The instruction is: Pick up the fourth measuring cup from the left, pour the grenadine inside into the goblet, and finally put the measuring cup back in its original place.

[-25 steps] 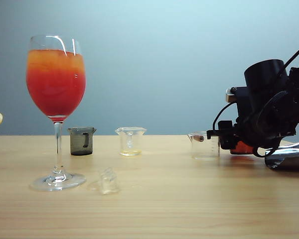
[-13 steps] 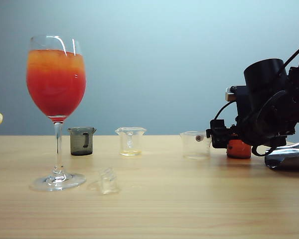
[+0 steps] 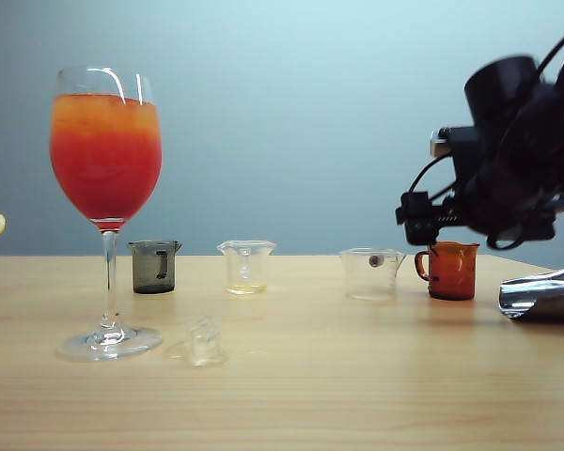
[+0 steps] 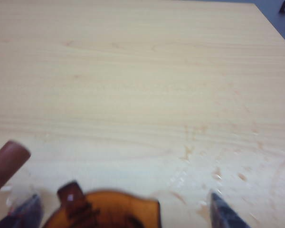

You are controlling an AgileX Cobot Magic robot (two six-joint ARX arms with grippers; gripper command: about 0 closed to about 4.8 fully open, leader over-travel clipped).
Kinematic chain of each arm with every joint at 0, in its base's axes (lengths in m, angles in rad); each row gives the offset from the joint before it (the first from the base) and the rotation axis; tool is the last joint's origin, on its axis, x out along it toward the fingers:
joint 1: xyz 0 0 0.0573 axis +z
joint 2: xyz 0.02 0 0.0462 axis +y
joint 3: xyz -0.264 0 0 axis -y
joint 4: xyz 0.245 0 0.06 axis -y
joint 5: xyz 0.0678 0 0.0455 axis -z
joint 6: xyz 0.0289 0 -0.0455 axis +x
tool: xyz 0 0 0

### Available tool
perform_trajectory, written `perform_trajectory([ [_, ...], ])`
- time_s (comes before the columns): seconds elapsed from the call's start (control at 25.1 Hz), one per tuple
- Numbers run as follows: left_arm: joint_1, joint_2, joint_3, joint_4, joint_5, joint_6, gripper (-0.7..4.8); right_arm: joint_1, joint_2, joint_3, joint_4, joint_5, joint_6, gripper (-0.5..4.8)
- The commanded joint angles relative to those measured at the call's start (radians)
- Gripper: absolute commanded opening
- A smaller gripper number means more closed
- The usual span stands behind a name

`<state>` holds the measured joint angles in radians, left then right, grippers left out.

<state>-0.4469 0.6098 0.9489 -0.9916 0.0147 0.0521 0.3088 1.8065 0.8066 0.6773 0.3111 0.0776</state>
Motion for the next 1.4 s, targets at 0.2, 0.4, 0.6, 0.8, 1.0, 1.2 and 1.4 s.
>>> perform_trajectory([
  [0.2,0.0,-0.001,0.005,0.005,-0.003,0.0,-0.04,0.068,-0.361,-0.163,-0.097,-0.011,0.0,4.69],
  [0.4,0.0,0.0,0.005,0.006,0.007,0.0,-0.04,0.108,-0.735,-0.195,-0.437,-0.156,-0.036,3.63],
  [0.6,0.0,0.0,0.005,0.005,0.007,0.0,-0.04,0.108,-1.049,-0.195,-0.675,-0.164,-0.049,-0.08],
  [0.8,0.0,-0.001,0.005,0.005,0.008,0.0,-0.04,0.108,-1.318,-0.196,-0.903,-0.164,-0.056,-0.08],
  [1.0,0.036,-0.048,0.002,0.005,0.036,0.0,-0.04,0.105,-1.513,-0.2,-1.072,-0.18,-0.055,-0.07],
  [1.2,0.311,-0.208,-0.06,0.01,0.096,0.0,-0.04,0.105,-1.665,-0.255,-1.125,-0.183,0.039,-0.07],
  [1.4,0.409,-0.354,-0.201,0.013,0.095,0.0,-0.04,0.106,-1.668,-0.488,-0.852,-0.236,0.049,-0.06],
])
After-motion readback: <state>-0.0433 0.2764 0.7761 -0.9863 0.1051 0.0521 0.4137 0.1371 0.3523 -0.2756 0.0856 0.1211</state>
